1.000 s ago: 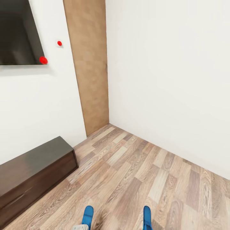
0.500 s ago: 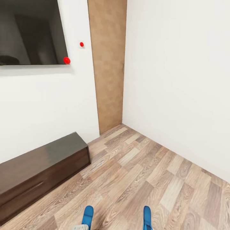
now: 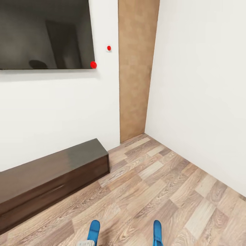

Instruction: In the bedroom, move the book from the bed onto either nightstand, and place the two sandals side by side next to the bed.

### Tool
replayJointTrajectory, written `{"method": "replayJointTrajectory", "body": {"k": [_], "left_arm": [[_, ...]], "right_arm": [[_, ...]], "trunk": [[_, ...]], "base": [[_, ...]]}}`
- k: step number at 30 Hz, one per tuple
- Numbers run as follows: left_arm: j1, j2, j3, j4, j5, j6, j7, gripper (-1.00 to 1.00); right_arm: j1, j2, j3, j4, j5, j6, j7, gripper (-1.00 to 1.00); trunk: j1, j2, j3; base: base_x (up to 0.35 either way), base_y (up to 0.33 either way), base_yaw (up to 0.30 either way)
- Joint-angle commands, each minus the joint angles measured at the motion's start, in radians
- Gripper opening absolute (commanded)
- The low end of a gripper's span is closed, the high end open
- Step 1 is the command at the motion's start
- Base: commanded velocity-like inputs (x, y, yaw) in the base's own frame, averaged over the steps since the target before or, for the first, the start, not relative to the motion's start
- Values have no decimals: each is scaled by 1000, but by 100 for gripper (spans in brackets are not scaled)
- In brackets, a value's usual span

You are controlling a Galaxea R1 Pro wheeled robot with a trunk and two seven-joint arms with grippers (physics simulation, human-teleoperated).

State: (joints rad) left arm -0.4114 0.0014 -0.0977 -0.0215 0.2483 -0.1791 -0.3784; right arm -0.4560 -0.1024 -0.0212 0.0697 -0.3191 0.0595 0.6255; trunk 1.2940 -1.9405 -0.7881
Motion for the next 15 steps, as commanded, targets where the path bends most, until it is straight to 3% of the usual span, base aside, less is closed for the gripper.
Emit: {"method": "replayJointTrajectory", "body": {"k": [1,15], "left_arm": [[-1,0,-8,2,9,-3,-4,-100],[-1,0,-8,2,9,-3,-4,-100]], "right_arm": [[-1,0,-2,2,-9,6,5,-100],[-1,0,-2,1,-9,6,5,-100]], "trunk": [[0,0,-1],[0,0,-1]], "base": [[0,0,298],[0,0,298]]}}
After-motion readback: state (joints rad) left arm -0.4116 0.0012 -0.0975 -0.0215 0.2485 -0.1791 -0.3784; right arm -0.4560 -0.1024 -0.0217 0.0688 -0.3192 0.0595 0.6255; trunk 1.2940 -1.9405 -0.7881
